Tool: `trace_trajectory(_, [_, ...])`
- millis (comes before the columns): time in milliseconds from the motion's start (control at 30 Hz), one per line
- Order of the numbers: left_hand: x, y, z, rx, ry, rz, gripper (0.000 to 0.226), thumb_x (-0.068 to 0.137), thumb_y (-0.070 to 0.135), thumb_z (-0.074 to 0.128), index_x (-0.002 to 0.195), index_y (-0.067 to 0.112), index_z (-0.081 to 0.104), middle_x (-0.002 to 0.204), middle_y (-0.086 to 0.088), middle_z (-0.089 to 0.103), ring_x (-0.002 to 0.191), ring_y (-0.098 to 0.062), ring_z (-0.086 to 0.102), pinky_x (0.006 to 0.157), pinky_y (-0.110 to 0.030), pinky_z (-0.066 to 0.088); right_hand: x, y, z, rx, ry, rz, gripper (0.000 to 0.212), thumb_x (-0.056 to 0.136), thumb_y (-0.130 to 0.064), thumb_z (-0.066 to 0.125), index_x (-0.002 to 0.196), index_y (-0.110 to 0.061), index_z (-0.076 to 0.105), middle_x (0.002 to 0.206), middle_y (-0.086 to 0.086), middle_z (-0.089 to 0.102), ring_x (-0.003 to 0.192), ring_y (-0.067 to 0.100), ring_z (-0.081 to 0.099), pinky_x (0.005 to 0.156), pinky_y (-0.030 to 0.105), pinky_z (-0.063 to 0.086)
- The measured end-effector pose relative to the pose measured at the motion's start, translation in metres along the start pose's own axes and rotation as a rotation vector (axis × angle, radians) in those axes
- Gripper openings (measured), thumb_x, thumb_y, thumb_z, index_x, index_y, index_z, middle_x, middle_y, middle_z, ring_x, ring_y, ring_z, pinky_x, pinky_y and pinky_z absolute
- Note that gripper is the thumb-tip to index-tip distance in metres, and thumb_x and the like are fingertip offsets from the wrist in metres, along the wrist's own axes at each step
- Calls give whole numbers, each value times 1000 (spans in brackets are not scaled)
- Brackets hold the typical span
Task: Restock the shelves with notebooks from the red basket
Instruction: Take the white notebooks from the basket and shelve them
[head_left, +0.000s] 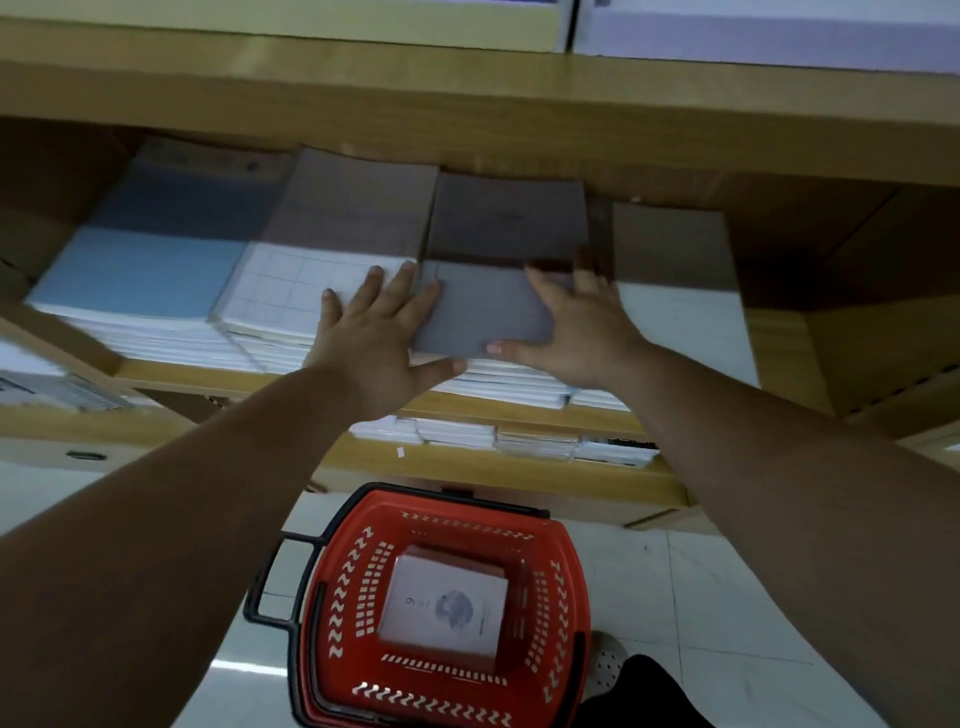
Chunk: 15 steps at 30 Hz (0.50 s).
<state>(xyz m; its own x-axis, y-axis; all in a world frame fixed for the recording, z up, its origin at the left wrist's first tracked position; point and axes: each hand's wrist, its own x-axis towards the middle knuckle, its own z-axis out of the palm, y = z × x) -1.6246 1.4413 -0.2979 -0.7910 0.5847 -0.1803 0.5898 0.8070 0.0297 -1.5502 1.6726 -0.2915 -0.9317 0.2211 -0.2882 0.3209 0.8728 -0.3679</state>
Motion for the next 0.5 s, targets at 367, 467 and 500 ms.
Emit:
trace_trajectory(367, [9, -21, 6, 3, 48, 59, 82, 97, 65, 27, 160, 27, -10, 169, 5, -12, 156, -24, -8, 122, -59, 0, 19, -20, 14, -105, 9, 44, 113, 70, -98, 39, 160, -44, -3, 169, 11, -15, 154, 42, -8, 126, 54, -1])
trace_trajectory(467, [5, -14, 2, 47, 18, 14, 80, 100, 62, 26, 160, 25, -13, 169, 3, -15, 156, -27, -10, 120, -64, 2, 9, -22, 8, -127, 8, 60, 104, 76, -95, 32, 160, -44, -3, 169, 9, -17, 155, 39, -15, 124, 57, -8])
trace_trajectory(500, [0, -9, 3, 67, 34, -16, 78, 101, 59, 25, 160, 25, -14, 169, 2, -16, 156, -27, -11, 120, -65, 2, 3, -22, 10, -145, 71, 51, 99, 80, -93, 28, 160, -43, -1, 170, 10, -15, 155, 37, -15, 123, 57, -10])
